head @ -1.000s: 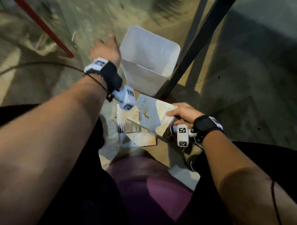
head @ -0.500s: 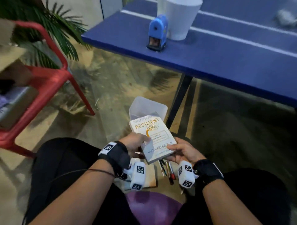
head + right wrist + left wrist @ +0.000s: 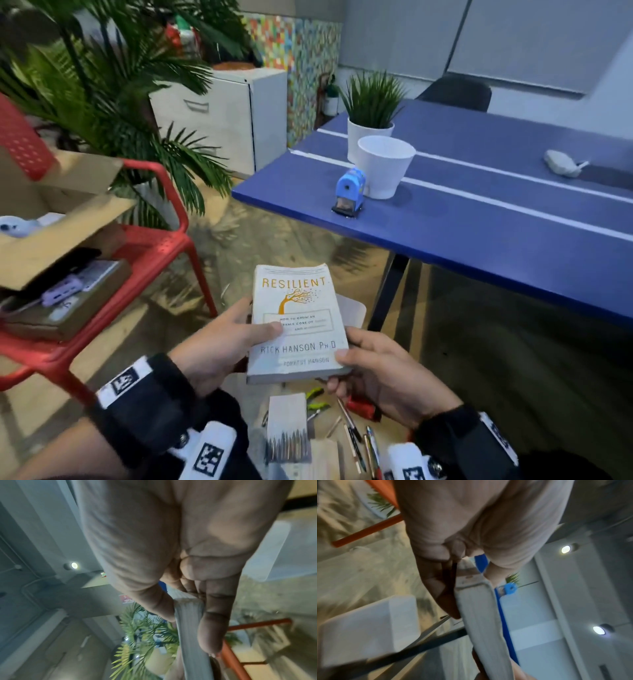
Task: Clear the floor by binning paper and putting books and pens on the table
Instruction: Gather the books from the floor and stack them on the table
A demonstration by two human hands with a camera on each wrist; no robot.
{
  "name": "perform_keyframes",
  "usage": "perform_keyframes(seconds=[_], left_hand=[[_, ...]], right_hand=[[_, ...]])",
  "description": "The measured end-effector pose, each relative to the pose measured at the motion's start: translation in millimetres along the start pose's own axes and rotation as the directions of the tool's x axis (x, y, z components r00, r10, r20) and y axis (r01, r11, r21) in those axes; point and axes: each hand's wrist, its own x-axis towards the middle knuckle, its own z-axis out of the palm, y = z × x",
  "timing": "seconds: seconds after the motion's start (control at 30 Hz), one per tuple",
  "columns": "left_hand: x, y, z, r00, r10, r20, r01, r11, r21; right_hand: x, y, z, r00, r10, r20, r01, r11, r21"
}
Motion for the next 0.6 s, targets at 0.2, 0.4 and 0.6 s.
perform_keyframes(seconds=[0.2,0.4,0.6], left_hand=[[-38,91,-21,0.964,0.231,0.133,-0.239,0.970,0.046],[29,161,-48,0.799,0.512,-0.316,-0.437,0.855,0.280],[123,175,-40,0.732,0.633,-0.250,-0.369,0.678,0.636]], right_hand=[[17,-52,64,0.971,-0.234,0.039,0.233,0.972,0.045],[82,-121,99,0.903,-0.378,-0.202,0.407,0.905,0.124],[153,-172,81,0.808,-0.377,-0.454,0.394,0.917,-0.061]])
